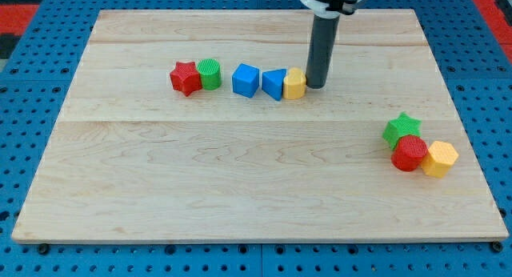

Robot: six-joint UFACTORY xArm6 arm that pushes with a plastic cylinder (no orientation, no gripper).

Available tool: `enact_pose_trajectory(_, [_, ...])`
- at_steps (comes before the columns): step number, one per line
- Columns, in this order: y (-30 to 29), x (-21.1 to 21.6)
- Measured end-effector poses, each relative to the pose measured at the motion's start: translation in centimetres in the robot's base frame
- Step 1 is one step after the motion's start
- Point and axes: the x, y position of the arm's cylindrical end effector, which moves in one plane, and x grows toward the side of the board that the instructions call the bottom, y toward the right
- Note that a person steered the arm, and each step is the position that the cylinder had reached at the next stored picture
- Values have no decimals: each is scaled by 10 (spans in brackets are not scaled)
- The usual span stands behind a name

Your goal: Slide the green star closer to the yellow heart

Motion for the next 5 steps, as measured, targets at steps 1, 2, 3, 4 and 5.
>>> enact_pose_trajectory(1, [-2,0])
enact_pose_trajectory(2, [40,1])
enact_pose_trajectory(3, [95,16])
enact_pose_trajectory(4, [151,53])
enact_pose_trajectory(5, [189,87])
